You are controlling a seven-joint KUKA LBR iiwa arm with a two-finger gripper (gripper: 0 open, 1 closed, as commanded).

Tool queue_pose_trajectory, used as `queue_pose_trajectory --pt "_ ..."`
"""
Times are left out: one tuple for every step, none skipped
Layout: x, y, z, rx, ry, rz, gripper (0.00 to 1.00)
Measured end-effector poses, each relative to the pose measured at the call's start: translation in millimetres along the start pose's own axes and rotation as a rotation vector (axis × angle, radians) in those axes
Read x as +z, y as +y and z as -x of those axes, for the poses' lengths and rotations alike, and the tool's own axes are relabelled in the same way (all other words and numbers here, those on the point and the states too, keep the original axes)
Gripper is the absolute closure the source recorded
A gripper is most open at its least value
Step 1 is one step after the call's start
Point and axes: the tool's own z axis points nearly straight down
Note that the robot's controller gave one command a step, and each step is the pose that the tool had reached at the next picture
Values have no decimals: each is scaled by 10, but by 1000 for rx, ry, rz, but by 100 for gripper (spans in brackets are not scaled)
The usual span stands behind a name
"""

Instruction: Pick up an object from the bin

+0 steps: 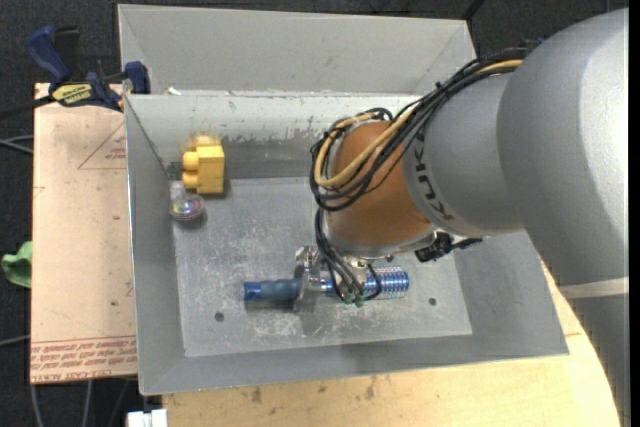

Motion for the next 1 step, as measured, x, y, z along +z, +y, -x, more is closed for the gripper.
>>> queue_pose_trajectory --pt "-1395 117 77 -4 -9 3 100"
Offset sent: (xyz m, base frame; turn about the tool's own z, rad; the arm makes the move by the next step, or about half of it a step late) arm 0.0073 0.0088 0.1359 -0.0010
